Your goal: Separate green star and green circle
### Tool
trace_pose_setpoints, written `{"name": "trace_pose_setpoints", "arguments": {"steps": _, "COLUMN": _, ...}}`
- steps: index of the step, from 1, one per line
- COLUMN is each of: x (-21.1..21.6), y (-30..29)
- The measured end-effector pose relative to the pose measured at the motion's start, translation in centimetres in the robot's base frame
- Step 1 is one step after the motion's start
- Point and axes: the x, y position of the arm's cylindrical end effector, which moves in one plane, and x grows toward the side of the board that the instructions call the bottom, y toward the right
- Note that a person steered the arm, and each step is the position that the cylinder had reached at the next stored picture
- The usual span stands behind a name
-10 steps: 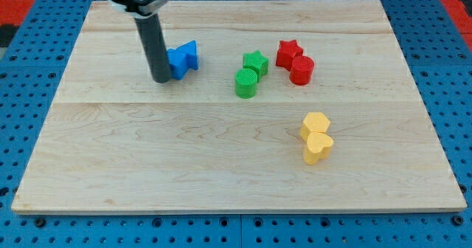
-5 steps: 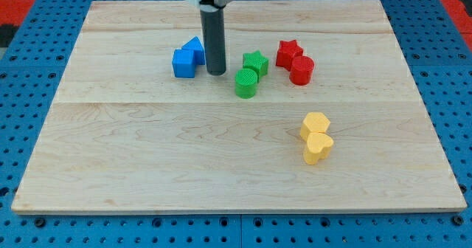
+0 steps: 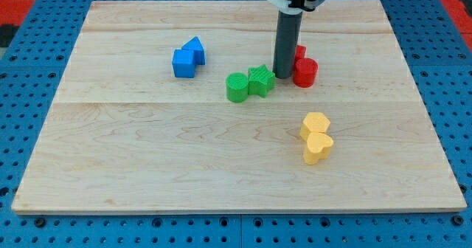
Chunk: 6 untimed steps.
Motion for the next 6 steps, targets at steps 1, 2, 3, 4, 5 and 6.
{"name": "trace_pose_setpoints", "arguments": {"steps": 1, "x": -1.5, "y": -0.3}}
{"name": "trace_pose_setpoints", "arguments": {"steps": 2, "x": -1.0, "y": -3.7}}
{"name": "trace_pose_setpoints", "arguments": {"steps": 3, "x": 2.7, "y": -7.9}}
{"name": "trace_pose_setpoints", "arguments": {"steps": 4, "x": 3.3, "y": -6.7}}
{"name": "trace_pose_setpoints", "arguments": {"steps": 5, "x": 3.9, "y": -4.4}}
{"name": "trace_pose_setpoints", "arguments": {"steps": 6, "x": 3.3, "y": -7.1}}
